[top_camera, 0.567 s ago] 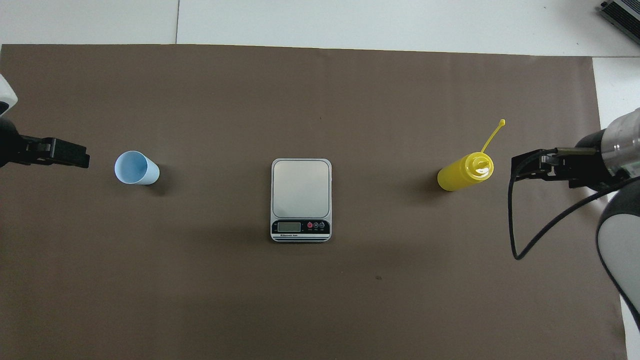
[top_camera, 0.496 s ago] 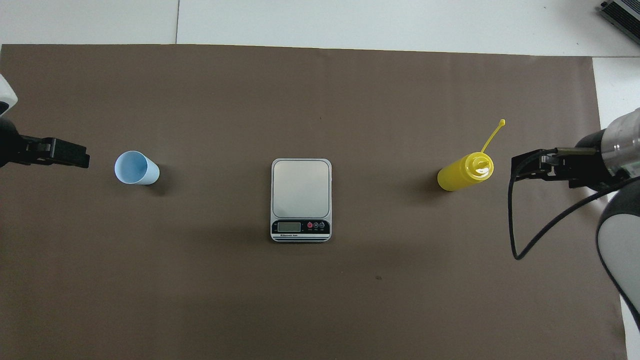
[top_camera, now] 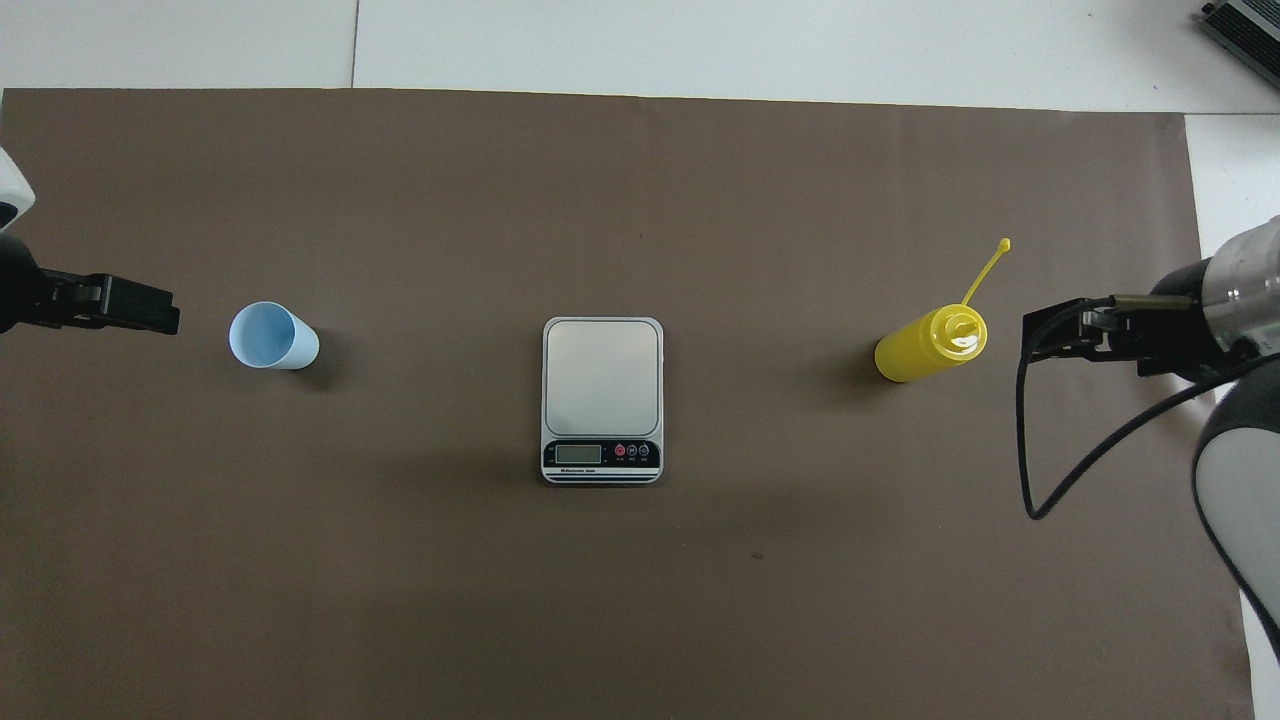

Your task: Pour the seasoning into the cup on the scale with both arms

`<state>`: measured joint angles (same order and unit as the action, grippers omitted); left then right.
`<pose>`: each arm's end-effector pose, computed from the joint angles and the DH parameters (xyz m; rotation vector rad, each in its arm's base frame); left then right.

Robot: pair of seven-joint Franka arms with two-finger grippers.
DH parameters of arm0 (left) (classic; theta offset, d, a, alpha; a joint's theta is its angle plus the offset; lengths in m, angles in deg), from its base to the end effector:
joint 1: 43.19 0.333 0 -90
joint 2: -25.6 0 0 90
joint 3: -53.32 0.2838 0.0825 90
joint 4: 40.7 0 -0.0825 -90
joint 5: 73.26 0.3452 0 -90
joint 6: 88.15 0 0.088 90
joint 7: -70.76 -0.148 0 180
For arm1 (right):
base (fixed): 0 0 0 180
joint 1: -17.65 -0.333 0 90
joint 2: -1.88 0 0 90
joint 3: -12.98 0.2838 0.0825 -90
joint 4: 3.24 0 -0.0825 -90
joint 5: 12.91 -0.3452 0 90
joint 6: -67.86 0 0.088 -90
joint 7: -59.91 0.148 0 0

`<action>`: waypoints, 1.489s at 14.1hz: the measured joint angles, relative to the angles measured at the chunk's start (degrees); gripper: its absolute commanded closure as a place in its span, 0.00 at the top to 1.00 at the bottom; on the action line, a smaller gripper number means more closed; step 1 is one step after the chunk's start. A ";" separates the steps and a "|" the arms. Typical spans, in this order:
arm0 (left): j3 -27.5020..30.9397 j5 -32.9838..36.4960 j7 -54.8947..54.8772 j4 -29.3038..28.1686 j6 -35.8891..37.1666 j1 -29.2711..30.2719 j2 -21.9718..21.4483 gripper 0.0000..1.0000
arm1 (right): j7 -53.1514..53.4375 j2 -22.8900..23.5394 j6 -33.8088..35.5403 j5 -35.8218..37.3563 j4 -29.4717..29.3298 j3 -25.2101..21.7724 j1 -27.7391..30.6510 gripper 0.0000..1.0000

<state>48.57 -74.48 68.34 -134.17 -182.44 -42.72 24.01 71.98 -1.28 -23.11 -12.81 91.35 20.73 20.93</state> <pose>0.5148 -0.0420 0.5459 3.1160 -0.1806 0.0650 0.4992 0.0403 0.5458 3.1244 -0.2078 -0.0112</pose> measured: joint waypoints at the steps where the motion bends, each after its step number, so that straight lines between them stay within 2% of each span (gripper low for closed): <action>1: 0.00 0.00 0.00 0.00 -0.23 0.00 0.00 1.00 | 0.00 0.00 0.00 0.00 0.00 0.00 0.00 1.00; 6: 0.04 0.00 0.00 -0.05 -1.09 0.00 0.00 1.00 | 0.00 0.00 0.00 0.00 0.00 0.00 0.00 1.00; 12: 0.08 0.00 0.00 -4.93 -8.99 0.01 0.29 1.00 | 0.00 0.00 0.00 0.00 0.00 0.00 0.00 1.00; 16: 0.36 0.00 0.20 -6.53 -12.09 0.69 3.27 1.00 | 0.00 0.00 0.00 0.00 0.00 0.00 0.00 1.00; 21: 0.49 0.00 1.62 -11.53 -21.42 2.42 7.56 1.00 | 0.00 0.00 0.00 0.00 0.00 0.00 0.00 1.00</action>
<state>49.06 -74.48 69.96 -145.70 -203.86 -40.30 31.57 71.98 -1.28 -23.11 -12.81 91.35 20.73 20.93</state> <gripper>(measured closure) 0.000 0.000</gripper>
